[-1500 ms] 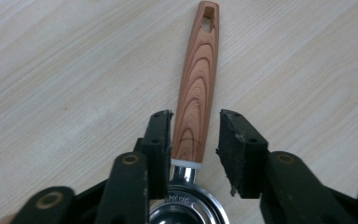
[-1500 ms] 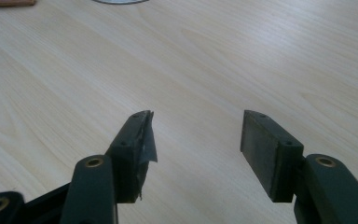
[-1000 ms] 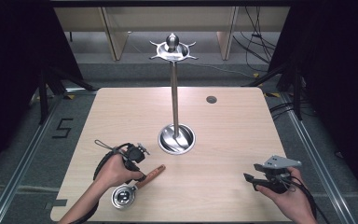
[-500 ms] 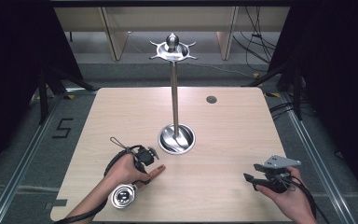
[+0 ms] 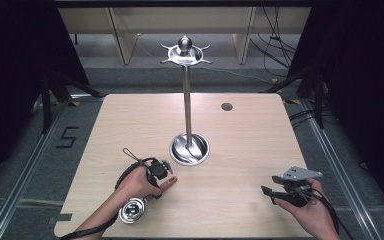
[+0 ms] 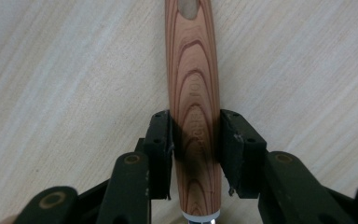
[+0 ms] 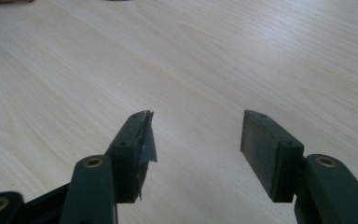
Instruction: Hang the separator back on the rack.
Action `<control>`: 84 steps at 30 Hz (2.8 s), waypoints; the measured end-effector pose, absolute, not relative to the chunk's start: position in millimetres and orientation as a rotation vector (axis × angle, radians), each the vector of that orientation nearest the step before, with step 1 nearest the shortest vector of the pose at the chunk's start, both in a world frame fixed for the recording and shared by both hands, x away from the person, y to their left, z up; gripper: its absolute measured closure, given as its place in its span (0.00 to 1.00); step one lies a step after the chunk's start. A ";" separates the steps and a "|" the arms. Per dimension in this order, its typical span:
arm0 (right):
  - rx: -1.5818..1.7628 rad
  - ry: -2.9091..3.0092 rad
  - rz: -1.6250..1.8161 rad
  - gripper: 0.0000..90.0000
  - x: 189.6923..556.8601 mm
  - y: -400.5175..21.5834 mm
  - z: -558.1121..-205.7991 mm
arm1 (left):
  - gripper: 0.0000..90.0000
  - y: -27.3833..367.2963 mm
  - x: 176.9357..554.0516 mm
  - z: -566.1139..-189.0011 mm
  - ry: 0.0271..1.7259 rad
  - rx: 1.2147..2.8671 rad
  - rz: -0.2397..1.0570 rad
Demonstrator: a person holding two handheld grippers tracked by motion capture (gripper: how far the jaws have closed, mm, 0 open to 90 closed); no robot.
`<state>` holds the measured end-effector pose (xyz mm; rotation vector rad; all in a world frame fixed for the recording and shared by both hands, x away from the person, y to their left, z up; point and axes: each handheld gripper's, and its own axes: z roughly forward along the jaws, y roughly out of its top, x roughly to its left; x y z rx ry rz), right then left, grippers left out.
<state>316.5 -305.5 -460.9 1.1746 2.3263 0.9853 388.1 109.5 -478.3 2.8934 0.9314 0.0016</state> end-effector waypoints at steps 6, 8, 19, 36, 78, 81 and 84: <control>1.175 2.329 0.981 0.49 316.3 -305.3 -461.0 | 0.74 109.2 386.3 -477.9 0.922 2.899 0.032; 1.172 2.330 0.982 0.49 316.6 -305.7 -460.9 | 0.74 109.5 384.5 -477.8 0.922 2.903 0.042; 1.166 2.334 0.979 0.49 316.7 -305.6 -461.1 | 0.75 134.6 371.1 -461.1 0.999 2.640 0.083; 1.186 2.353 0.972 0.49 315.8 -303.4 -461.2 | 0.75 182.8 345.7 -425.2 1.056 2.244 0.252; 1.165 2.343 0.971 0.49 316.8 -304.2 -461.2 | 0.75 186.0 341.6 -391.5 1.004 1.871 0.435; 1.166 2.346 0.977 0.49 316.8 -303.7 -461.8 | 0.75 186.1 343.3 -389.9 0.984 1.881 0.448; 1.171 2.340 0.975 0.49 316.5 -303.7 -461.5 | 0.75 186.8 344.2 -386.7 0.967 1.893 0.460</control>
